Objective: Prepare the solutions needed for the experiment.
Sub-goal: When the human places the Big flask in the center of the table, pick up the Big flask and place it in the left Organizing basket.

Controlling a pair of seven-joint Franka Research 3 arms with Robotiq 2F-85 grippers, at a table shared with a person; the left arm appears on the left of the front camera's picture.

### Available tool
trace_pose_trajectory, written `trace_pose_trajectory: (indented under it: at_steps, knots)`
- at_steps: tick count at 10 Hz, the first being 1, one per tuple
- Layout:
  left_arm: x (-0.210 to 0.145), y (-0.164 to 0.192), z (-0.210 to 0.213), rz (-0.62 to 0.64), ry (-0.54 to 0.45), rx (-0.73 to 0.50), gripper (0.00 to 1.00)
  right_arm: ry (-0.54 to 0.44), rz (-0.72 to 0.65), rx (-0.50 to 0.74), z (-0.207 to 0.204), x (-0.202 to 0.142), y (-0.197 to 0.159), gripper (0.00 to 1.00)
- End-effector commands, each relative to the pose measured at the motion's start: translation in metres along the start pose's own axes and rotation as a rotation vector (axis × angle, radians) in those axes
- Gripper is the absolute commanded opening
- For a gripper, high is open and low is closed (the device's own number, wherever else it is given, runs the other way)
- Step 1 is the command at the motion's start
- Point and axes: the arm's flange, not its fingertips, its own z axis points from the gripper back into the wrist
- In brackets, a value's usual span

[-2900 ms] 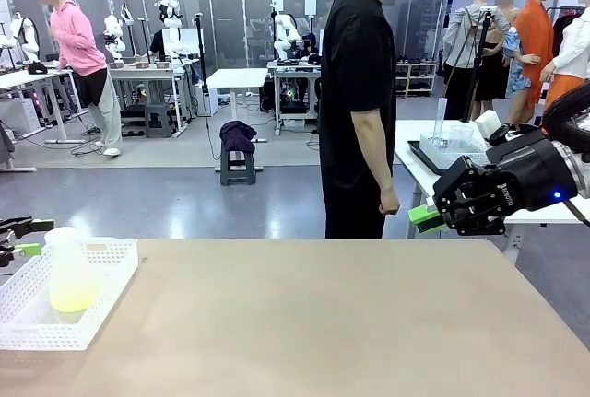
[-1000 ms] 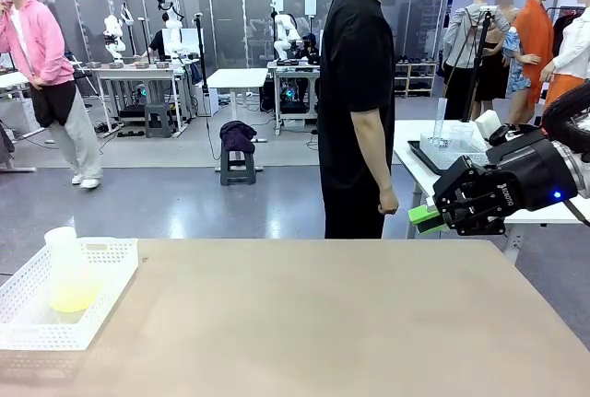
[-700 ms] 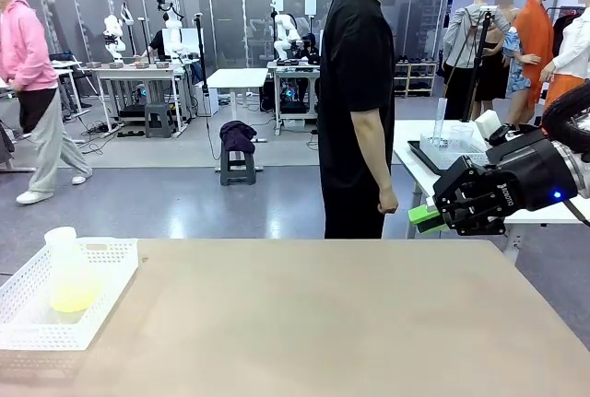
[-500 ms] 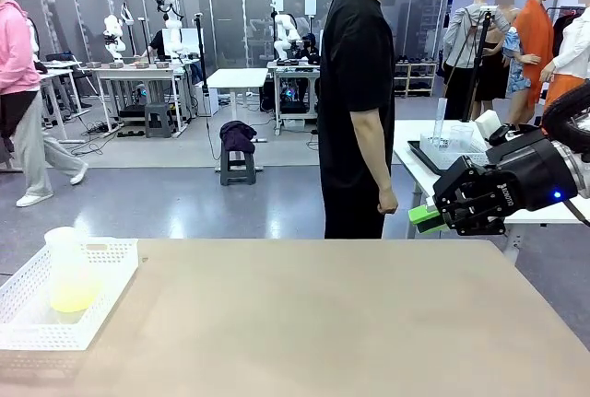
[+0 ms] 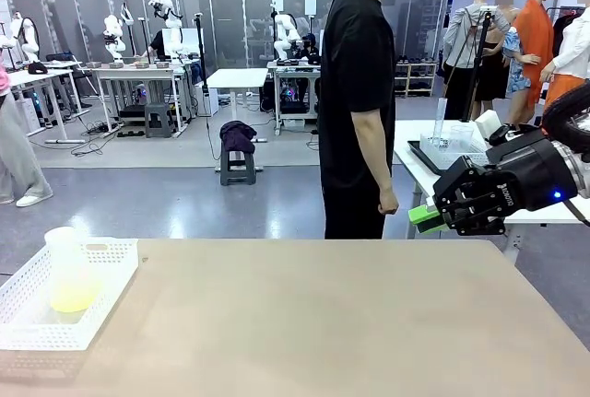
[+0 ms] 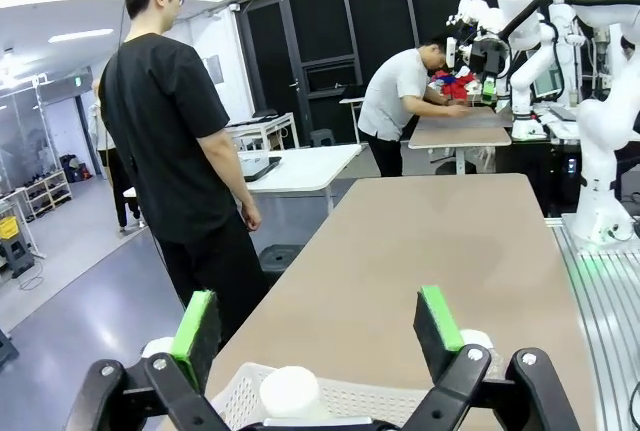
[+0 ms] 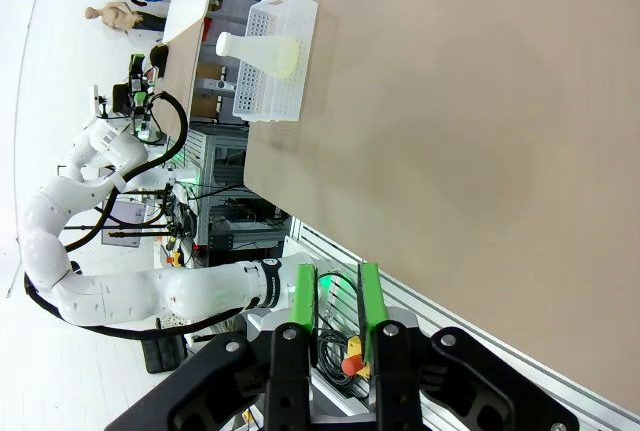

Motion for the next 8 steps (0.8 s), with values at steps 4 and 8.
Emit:
trace_pose_trajectory:
  at_steps: [4,8]
  knots:
    - [-0.005,0.003,0.001,-0.015,-0.003,0.010,1.00,-0.007,0.017,0.017,0.000,0.001,0.000,0.23]
    - [0.017,-0.022,-0.023,0.150,-0.084,0.069,1.00,-0.007,0.017,0.017,0.000,0.001,0.000,0.23]
